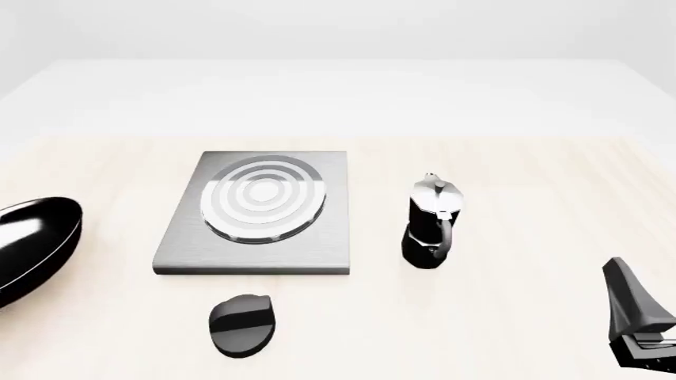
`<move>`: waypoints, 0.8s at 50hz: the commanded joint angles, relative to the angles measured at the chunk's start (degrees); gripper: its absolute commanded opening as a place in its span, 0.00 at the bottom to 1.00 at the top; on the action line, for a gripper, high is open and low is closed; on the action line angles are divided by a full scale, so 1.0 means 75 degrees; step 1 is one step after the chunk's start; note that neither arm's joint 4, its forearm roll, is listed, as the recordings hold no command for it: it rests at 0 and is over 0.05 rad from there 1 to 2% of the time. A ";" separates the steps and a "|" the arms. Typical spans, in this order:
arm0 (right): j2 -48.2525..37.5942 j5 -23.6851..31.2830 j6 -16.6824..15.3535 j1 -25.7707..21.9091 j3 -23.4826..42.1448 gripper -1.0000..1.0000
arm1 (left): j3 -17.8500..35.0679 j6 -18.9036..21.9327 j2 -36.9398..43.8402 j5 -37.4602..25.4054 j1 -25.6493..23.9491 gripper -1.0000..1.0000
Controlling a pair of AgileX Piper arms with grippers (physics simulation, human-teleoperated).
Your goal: Turn on the stove and put the frying pan on it.
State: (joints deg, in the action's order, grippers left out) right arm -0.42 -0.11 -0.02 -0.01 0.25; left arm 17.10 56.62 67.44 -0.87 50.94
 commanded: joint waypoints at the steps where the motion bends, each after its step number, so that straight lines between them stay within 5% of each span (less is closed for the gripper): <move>1: -0.0001 0.0000 0.0000 0.0001 0.0000 1.00 | 0.0341 -0.0060 -0.0402 -0.0329 -0.0134 0.00; 40: 0.0000 0.0000 0.0000 0.0000 0.0000 1.00 | 0.1054 -0.0643 -0.2230 -0.2092 -0.1260 0.00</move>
State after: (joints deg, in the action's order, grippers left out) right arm -0.42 -0.11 -0.02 0.00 0.25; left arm 23.38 52.34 54.17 -14.74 43.92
